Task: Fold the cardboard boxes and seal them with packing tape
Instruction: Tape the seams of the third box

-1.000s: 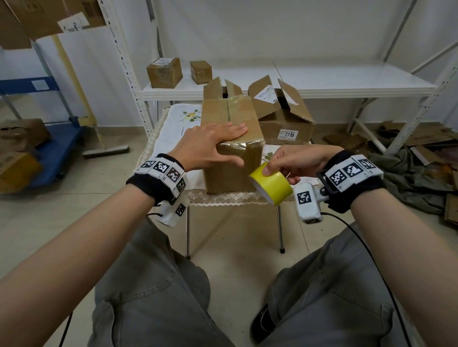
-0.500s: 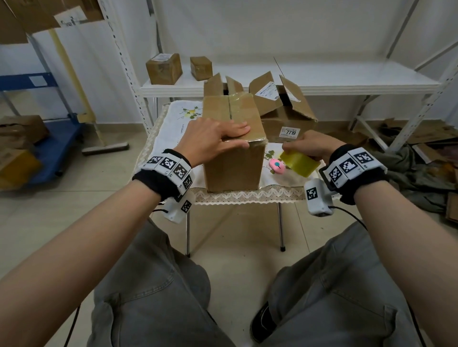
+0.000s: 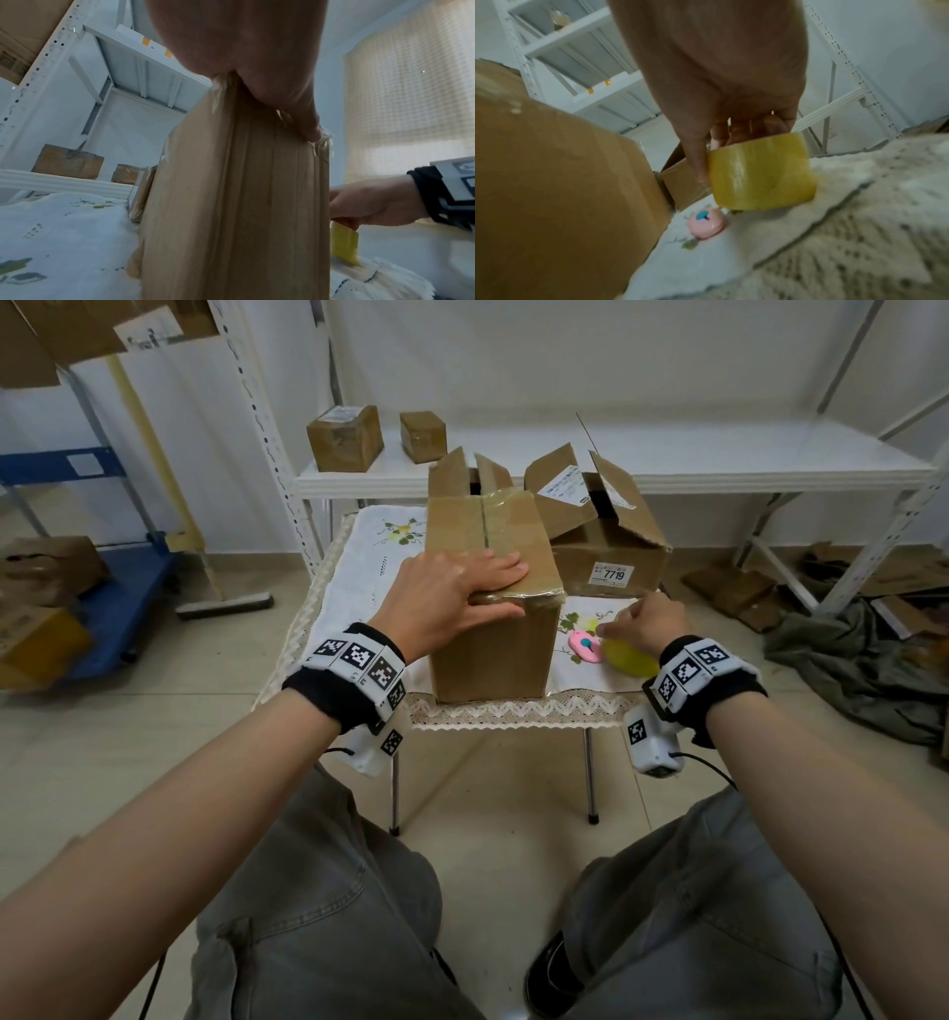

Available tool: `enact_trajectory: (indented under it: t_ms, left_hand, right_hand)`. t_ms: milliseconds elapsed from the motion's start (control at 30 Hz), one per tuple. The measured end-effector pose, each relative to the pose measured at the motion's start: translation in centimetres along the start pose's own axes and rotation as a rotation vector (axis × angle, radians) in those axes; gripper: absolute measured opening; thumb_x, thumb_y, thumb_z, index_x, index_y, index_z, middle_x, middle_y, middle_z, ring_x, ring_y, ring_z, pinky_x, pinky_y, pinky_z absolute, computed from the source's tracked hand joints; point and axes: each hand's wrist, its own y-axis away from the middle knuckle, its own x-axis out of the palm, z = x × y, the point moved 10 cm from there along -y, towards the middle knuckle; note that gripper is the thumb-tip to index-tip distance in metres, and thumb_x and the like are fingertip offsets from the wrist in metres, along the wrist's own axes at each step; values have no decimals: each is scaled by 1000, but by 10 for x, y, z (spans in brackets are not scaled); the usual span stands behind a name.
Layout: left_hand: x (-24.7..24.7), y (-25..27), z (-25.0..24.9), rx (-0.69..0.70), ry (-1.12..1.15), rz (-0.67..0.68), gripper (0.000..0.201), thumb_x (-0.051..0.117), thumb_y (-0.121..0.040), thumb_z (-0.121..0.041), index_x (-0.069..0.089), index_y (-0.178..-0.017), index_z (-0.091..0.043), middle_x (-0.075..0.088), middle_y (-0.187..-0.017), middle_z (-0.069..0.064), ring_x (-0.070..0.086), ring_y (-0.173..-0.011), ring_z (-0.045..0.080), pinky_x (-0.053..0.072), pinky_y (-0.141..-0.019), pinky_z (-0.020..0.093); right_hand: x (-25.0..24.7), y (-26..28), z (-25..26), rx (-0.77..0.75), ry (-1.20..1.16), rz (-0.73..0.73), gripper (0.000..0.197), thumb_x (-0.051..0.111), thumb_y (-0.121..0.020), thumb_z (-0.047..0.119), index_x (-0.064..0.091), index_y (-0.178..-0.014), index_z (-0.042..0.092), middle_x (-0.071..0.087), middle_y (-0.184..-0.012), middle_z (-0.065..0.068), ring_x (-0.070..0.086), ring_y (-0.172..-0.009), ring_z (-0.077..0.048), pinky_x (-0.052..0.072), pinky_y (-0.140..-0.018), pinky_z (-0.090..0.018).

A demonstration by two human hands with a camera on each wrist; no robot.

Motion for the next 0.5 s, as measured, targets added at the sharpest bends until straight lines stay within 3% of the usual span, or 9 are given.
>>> enact_trajectory:
  t_ms: [133, 167, 233, 300, 367, 433, 500]
  left_hand:
    - [3, 4, 1, 0, -11, 24, 65, 40, -85, -73, 58, -137, -37, 59, -139, -10, 56, -130, 19, 59, -85, 45]
    - [3, 4, 2, -4, -5, 26, 66, 40, -85, -74, 57, -137, -37, 58, -139, -11, 55, -130, 18, 58, -85, 45]
    - [3, 5, 1, -16, 3, 28, 68, 41, -82, -75, 57, -137, -39, 58, -140, -12, 54, -131, 17, 58, -86, 44]
    - [2, 5, 1, -29, 19, 27, 70, 47, -78, -77, 57, -136, -40, 57, -139, -14, 53, -132, 15, 57, -90, 43]
    - [1, 6, 4, -59, 62, 19, 70, 53, -74, -75, 58, -135, -41, 57, -139, -15, 51, -134, 12, 56, -93, 42]
    - [-2, 8, 7, -92, 96, 2, 67, 54, -75, -75, 58, -133, -42, 56, -139, -18, 49, -135, 9, 54, -95, 42]
    - [-3, 10, 9, -108, 101, 0, 63, 54, -78, -72, 58, -134, -43, 55, -139, -20, 48, -135, 8, 52, -97, 42]
  right_hand:
    - [-3, 0, 12, -26, -12, -55, 48, 72, -88, 49, 63, -118, 12, 67, -112, -8, 62, -102, -30, 49, -83, -34]
    - [-9, 1, 17, -41, -66, -92, 49, 69, -90, 46, 61, -122, 10, 66, -119, -9, 61, -109, -31, 50, -90, -36]
    - [-14, 4, 30, -63, -198, -119, 39, 65, -93, 38, 57, -116, 8, 63, -121, -12, 58, -114, -30, 48, -97, -40]
    - [-11, 7, 42, -84, -300, -80, 23, 62, -96, 33, 54, -99, 11, 63, -106, -12, 57, -104, -26, 49, -92, -40]
    - [1, 12, 55, -98, -402, 28, 23, 58, -100, 33, 57, -94, 11, 64, -87, -8, 60, -81, -20, 51, -72, -33]
    - [20, 18, 62, -75, -510, 164, 29, 54, -102, 35, 59, -96, 7, 64, -81, -9, 61, -67, -18, 51, -62, -29]
    - [41, 24, 65, -30, -591, 299, 40, 52, -103, 41, 59, -108, 2, 65, -88, -15, 65, -69, -23, 55, -65, -34]
